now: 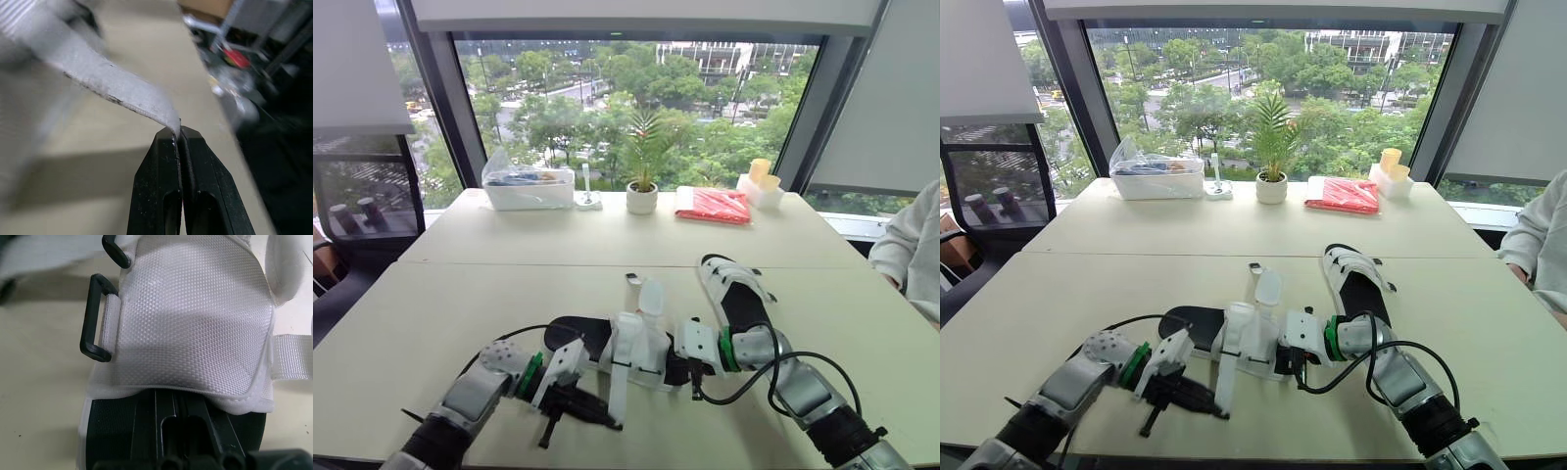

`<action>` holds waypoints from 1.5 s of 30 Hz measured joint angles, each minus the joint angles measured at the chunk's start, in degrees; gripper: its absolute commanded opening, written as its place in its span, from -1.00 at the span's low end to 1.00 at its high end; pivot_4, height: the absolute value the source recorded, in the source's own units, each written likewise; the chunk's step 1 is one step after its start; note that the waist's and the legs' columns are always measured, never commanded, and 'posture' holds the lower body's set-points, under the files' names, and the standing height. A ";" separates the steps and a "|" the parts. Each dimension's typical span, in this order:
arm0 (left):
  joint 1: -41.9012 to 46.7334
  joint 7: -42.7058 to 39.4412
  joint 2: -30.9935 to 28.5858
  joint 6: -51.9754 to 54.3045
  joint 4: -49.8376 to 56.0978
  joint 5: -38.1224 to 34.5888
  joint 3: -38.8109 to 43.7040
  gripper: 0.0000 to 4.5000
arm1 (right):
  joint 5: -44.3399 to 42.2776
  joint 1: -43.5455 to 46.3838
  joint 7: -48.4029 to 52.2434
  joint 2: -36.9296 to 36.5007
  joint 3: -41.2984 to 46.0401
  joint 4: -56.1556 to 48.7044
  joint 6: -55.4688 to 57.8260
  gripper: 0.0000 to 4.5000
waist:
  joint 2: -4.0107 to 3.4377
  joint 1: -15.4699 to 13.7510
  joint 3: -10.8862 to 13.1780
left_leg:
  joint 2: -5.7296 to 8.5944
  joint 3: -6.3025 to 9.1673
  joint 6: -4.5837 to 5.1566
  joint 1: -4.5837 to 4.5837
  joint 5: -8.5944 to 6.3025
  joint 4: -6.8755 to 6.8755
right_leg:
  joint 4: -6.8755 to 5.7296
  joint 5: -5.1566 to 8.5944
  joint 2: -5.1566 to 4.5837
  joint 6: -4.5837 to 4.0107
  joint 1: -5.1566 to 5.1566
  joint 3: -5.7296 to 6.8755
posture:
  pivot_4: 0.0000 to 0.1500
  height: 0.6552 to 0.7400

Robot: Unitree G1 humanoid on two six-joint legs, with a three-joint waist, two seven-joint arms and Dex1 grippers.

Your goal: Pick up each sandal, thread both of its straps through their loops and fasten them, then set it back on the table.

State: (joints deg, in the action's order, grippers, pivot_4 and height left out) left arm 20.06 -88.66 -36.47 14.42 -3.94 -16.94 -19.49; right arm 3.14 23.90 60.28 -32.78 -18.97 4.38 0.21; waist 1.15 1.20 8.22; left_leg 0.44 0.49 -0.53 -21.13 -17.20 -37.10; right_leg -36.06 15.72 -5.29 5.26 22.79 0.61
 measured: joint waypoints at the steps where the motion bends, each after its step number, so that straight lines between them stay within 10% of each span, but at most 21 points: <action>1: -0.57 -1.24 -1.79 0.95 1.61 -0.66 -0.57 -0.99 | 0.01 0.01 -0.01 0.00 0.00 0.02 0.00 -1.00 | 0.00 -0.01 0.00 | 0.00 0.00 0.00 -0.01 0.00 0.00 | -0.01 0.00 -0.01 0.00 0.01 0.00 | 1.00 0.94; 16: 9.73 0.30 -4.24 17.00 14.15 -18.25 4.80 -0.99 | 0.04 0.47 0.41 -0.16 -0.05 1.42 -1.93 -1.00 | -0.01 -0.18 -0.01 | -0.01 0.00 0.02 -0.03 0.00 -0.09 | 0.00 0.01 0.10 -0.02 -0.03 0.01 | 1.00 0.94; 45: 28.00 12.59 18.89 3.64 -31.32 -8.19 10.83 -0.99 | 0.15 0.03 -0.18 -0.30 -0.16 0.79 -1.85 -1.00 | 0.01 -0.44 -0.01 | -0.12 0.02 0.03 -0.05 0.01 -0.30 | -0.08 -0.13 0.66 0.23 -0.08 0.09 | 1.00 0.94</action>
State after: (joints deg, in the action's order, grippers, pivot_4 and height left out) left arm 48.06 -76.06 -17.58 18.06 -35.26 -25.13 -8.66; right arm 3.29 23.93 60.10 -33.08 -19.13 5.17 -1.64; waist 1.17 0.76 8.21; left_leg 0.31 0.52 -0.49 -21.18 -17.19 -37.41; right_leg -36.13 15.59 -4.63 5.49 22.71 0.70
